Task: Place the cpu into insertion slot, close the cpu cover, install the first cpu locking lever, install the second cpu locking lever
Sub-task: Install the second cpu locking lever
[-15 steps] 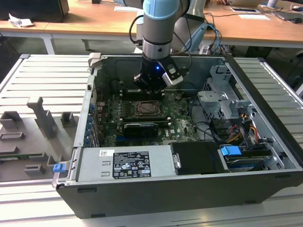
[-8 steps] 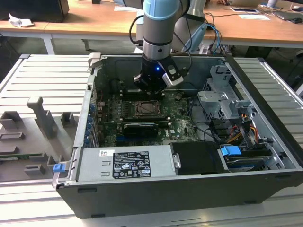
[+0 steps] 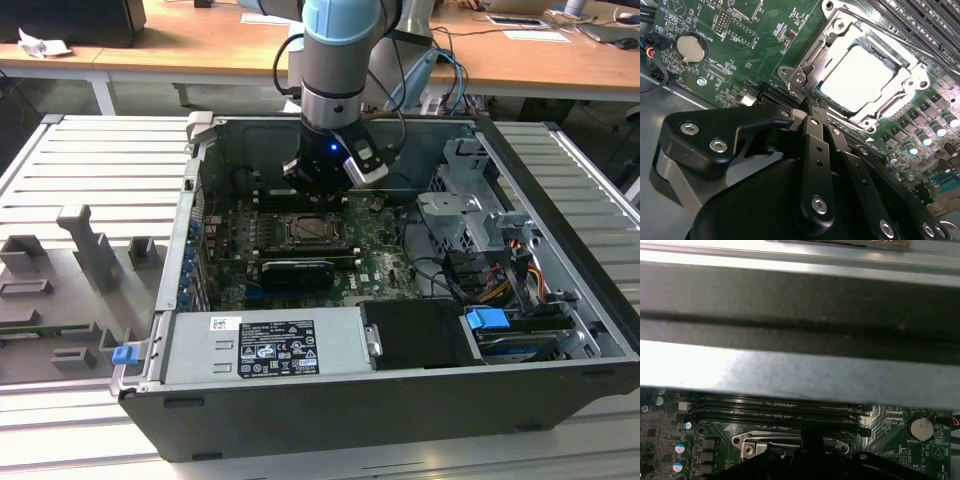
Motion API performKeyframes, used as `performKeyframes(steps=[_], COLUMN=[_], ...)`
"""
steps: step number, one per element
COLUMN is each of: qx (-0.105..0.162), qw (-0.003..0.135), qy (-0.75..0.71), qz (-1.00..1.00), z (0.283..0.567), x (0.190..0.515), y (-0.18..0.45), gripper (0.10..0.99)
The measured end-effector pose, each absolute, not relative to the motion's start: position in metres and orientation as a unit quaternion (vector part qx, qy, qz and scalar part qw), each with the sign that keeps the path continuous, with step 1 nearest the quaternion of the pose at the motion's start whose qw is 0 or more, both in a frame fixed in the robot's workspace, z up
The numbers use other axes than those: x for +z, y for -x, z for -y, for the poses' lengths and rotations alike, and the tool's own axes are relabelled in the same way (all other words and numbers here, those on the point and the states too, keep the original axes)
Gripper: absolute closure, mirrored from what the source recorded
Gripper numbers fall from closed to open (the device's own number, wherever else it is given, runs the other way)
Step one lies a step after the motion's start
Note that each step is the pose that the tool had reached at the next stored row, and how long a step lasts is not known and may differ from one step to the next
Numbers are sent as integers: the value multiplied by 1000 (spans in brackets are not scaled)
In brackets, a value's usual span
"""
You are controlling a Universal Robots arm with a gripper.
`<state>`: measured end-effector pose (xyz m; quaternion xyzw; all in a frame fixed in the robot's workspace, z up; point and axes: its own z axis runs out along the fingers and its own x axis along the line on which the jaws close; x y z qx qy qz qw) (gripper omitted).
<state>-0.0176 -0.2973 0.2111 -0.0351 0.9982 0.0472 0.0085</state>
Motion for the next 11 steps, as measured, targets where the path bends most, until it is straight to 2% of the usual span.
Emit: performKeyframes(steps=[11], qx=[47], qw=[8], qy=[35], qz=[-998], z=[300], x=[219], y=[18], gripper=[980])
